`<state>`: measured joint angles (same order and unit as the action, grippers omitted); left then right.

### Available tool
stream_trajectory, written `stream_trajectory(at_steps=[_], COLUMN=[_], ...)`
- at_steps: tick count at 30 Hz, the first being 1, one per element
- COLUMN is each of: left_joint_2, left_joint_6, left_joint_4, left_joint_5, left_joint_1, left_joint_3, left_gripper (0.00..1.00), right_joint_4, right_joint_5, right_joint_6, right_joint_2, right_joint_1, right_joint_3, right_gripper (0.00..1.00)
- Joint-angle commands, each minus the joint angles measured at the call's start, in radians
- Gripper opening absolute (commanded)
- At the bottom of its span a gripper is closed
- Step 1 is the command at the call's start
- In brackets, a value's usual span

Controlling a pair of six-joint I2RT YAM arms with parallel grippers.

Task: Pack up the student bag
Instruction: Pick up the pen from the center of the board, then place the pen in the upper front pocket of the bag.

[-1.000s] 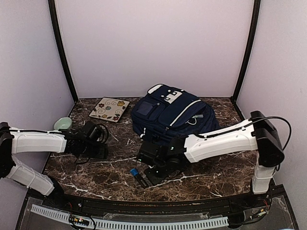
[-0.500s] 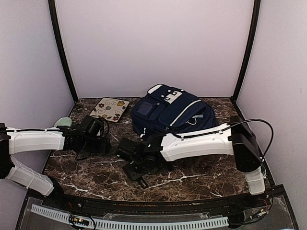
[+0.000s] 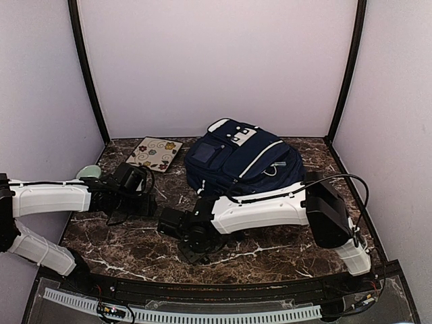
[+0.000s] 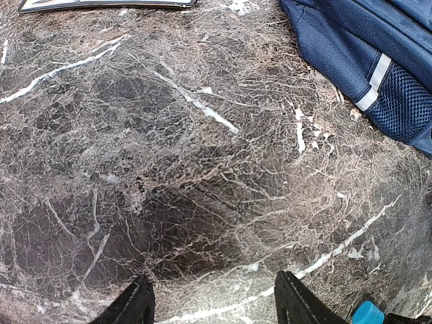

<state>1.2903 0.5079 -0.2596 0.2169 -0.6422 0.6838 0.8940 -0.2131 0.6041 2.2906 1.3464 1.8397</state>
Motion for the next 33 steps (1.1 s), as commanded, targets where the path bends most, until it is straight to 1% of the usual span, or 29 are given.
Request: stream_trajectory(at_steps=[1, 2, 3, 6, 8, 10, 13, 16, 17, 19, 21, 23, 24, 26, 29, 30, 33], left_joint_2=[-0.004, -0.003, -0.004, -0.008, -0.009, -0.012, -0.02, -0.029, -0.021, 0.02, 0.099, 0.219, 0.276, 0.386, 0.549, 0.599, 0.732], left_joint_6=[-0.019, -0.023, -0.026, -0.033, -0.041, -0.05, -0.083, -0.158, -0.208, -0.292, -0.356, -0.401, -0.431, -0.523, -0.682, -0.707, -0.751], left_joint_4=[0.005, 0.005, 0.003, 0.0, 0.0, 0.001, 0.016, 0.081, 0.104, 0.155, 0.185, 0.176, 0.166, 0.149, 0.125, 0.11, 0.053], left_joint_5=[-0.008, -0.01, -0.011, -0.017, -0.024, -0.037, -0.084, -0.092, -0.082, -0.058, -0.083, -0.111, -0.117, -0.106, -0.049, -0.028, 0.027], left_joint_1=[0.003, 0.003, 0.003, 0.003, 0.002, 0.001, -0.005, -0.062, -0.095, -0.161, -0.204, -0.234, -0.25, -0.296, -0.36, -0.373, -0.385], left_joint_3=[0.01, 0.011, 0.013, 0.018, 0.022, 0.034, 0.068, 0.119, 0.155, 0.224, 0.315, 0.435, 0.498, 0.65, 0.825, 0.886, 1.066], left_gripper=[0.64, 0.64, 0.64, 0.64, 0.64, 0.64, 0.62, 0.58, 0.58, 0.58, 0.6, 0.65, 0.68, 0.74, 0.81, 0.82, 0.83], right_joint_4=[0.03, 0.022, 0.012, -0.037, -0.105, -0.186, -0.341, -0.548, -0.601, -0.696, -0.755, -0.773, -0.777, -0.794, -0.837, -0.857, -0.952], right_joint_5=[0.028, 0.029, 0.028, 0.023, 0.034, 0.053, 0.096, 0.159, 0.176, 0.203, 0.207, 0.207, 0.207, 0.207, 0.207, 0.27, 0.384], right_joint_6=[-0.006, -0.009, -0.014, -0.026, -0.039, -0.049, -0.052, -0.041, -0.03, -0.001, 0.005, 0.005, 0.005, 0.005, 0.005, 0.182, 0.253], right_joint_2=[0.025, 0.018, 0.003, -0.066, -0.135, -0.224, -0.398, -0.61, -0.706, -0.849, -0.973, -1.083, -1.136, -1.23, -1.315, -1.319, -1.289], right_joint_1=[0.001, 0.001, 0.001, -0.002, -0.007, -0.015, -0.05, -0.119, -0.148, -0.223, -0.313, -0.411, -0.482, -0.587, -0.746, -0.789, -0.856], right_joint_3=[-0.023, -0.025, -0.031, -0.064, -0.108, -0.169, -0.306, -0.478, -0.555, -0.659, -0.768, -0.859, -0.898, -0.98, -1.105, -1.137, -1.199], right_gripper=[0.16, 0.11, 0.08, 0.05, 0.03, 0.01, 0.0, 0.0, 0.0, 0.0, 0.0, 0.0, 0.0, 0.0, 0.0, 0.0, 0.0])
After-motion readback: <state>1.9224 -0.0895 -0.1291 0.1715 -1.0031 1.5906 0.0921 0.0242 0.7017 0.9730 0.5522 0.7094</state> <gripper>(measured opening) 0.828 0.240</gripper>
